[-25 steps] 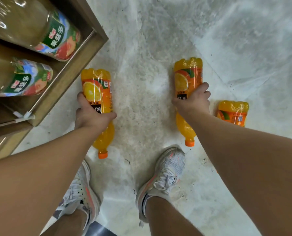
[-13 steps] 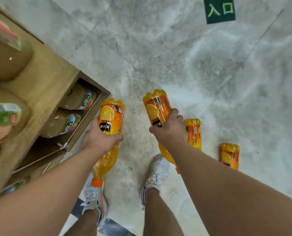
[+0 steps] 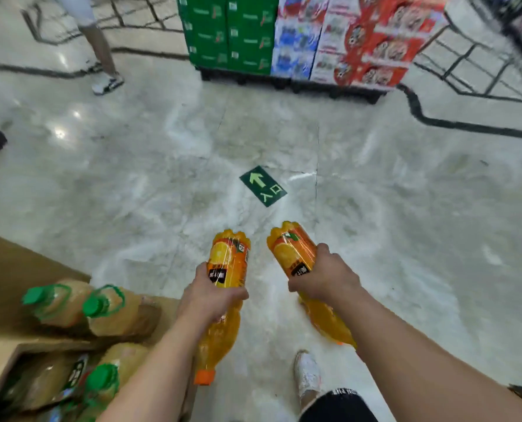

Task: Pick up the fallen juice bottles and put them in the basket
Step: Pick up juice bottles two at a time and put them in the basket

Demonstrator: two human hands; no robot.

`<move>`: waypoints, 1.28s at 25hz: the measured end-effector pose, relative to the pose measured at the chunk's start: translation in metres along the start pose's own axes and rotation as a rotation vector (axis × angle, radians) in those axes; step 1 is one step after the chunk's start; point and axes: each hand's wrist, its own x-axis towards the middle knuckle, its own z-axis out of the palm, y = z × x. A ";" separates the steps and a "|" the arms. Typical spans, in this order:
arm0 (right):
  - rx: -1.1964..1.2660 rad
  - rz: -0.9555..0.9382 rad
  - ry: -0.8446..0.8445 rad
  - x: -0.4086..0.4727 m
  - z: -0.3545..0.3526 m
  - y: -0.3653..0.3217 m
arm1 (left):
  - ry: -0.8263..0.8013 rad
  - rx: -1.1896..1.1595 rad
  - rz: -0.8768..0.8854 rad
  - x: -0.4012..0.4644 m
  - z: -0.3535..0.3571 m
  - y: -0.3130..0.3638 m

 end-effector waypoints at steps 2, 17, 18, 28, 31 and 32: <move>0.053 0.006 0.004 -0.052 -0.047 0.001 | -0.008 0.080 0.106 -0.043 -0.039 0.027; 0.125 -0.124 0.229 -0.307 -0.153 0.018 | 0.091 0.049 0.299 -0.289 -0.136 0.062; 0.094 -0.154 0.238 -0.314 -0.153 0.019 | 0.115 0.031 0.295 -0.299 -0.137 0.058; -0.162 -0.594 0.073 -0.407 -0.136 0.006 | 0.497 -0.300 0.084 -0.458 -0.128 -0.033; -0.190 -0.745 -0.043 -0.448 -0.109 0.000 | 0.620 -0.345 -0.032 -0.530 -0.123 -0.091; -0.201 -0.797 -0.072 -0.464 -0.098 -0.004 | 0.660 -0.358 -0.069 -0.554 -0.120 -0.112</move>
